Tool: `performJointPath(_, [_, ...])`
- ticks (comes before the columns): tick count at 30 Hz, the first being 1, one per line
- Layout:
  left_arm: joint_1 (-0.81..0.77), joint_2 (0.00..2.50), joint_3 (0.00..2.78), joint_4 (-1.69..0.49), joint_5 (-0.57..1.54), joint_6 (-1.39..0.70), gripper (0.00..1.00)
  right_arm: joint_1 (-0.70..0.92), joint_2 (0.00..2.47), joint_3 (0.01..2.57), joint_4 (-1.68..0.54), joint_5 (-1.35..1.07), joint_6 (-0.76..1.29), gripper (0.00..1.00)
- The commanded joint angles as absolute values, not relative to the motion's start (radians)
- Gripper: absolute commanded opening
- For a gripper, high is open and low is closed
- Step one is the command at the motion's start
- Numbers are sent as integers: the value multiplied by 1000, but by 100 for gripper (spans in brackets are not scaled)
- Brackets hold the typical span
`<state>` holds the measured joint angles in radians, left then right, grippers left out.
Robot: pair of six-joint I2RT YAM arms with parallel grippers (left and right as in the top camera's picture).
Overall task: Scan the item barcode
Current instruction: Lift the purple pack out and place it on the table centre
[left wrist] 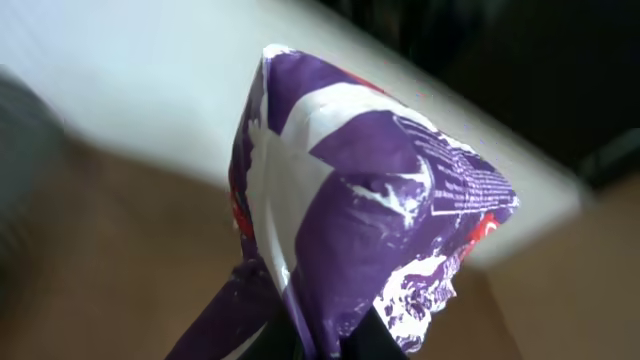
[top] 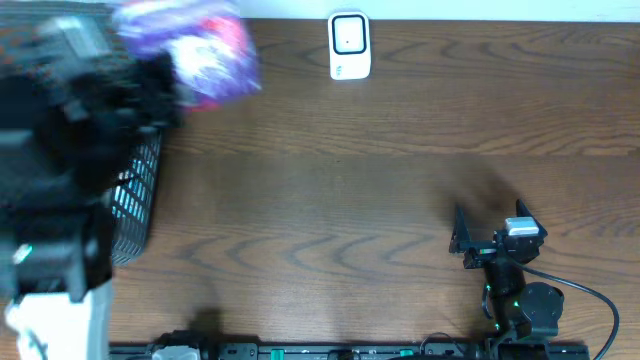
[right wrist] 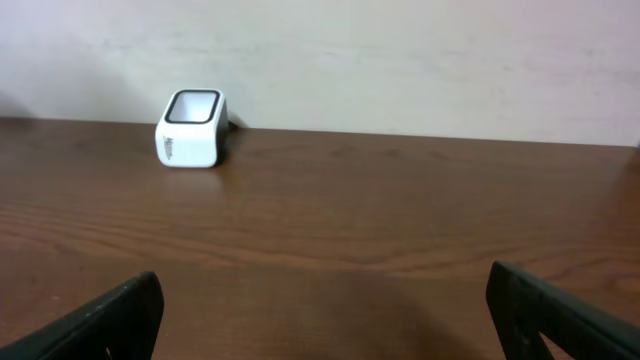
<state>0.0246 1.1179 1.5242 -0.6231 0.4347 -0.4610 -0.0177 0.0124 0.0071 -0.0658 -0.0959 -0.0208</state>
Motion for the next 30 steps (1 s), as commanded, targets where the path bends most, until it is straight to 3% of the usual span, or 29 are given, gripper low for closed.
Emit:
performJointPath(1, [-151, 1222, 1484, -676, 259, -498, 7, -25, 7, 6, -70, -91, -31, 99])
performJointPath(4, [-270, 1350, 1475, -707, 138, -554, 7, -25, 7, 6, -70, -91, -31, 99])
performJointPath(8, [-373, 1541, 1475, -682, 129, -627, 7, -25, 7, 6, -70, -91, -31, 99])
performJointPath(17, [-452, 1848, 1475, -667, 152, -739, 8, -25, 7, 6, -70, -91, -31, 99])
performJointPath(18, [-452, 1862, 1475, -672, 168, -738, 15, -25, 7, 6, -70, -91, -31, 99])
performJointPath(21, [-442, 1864, 1478, -686, 202, -719, 76, -25, 7, 6, -70, -91, -31, 99])
performJointPath(23, [-422, 1839, 1497, -692, 276, -662, 99, -25, 7, 6, -70, -91, -31, 99])
performJointPath(30, [-288, 1642, 1618, -701, 388, -565, 98, -25, 7, 6, -70, -91, -31, 99])
